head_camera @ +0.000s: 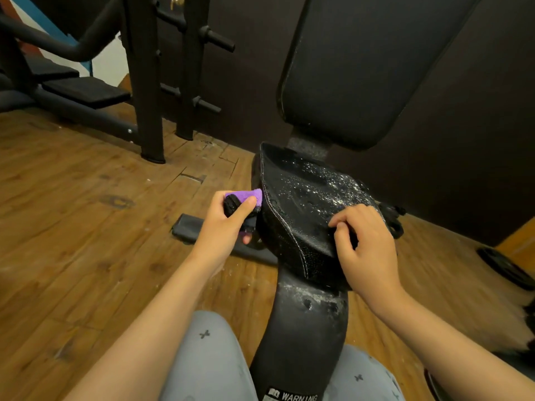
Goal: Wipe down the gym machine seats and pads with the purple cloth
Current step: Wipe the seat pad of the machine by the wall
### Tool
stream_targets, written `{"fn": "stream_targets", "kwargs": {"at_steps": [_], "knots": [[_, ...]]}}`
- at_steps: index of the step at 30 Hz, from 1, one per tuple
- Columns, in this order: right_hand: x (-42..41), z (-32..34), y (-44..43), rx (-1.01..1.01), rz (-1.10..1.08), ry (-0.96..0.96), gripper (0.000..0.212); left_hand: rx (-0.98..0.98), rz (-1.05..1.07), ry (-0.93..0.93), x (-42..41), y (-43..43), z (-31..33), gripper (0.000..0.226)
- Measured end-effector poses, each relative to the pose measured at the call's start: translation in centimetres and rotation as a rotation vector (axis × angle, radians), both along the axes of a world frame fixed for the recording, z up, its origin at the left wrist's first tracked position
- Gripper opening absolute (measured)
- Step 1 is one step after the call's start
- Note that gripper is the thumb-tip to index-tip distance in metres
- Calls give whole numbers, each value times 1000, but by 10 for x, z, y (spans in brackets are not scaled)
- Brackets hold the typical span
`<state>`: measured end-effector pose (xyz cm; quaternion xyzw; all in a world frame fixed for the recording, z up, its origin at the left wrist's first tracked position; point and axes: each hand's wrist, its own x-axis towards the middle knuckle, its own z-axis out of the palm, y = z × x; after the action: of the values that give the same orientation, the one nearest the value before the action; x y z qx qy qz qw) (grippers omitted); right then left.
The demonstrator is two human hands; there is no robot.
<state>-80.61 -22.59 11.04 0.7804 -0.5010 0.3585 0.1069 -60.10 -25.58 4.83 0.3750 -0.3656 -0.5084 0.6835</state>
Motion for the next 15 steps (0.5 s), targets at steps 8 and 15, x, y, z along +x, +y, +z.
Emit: {"fn": "stream_targets", "kwargs": {"at_steps": [8, 15], "knots": [[0, -1, 0, -24, -4, -6, 18, 106, -254, 489, 31, 12, 7, 34], [0, -2, 0, -23, -9, -15, 16, 205, -433, 638, 34, 15, -6, 54]]}}
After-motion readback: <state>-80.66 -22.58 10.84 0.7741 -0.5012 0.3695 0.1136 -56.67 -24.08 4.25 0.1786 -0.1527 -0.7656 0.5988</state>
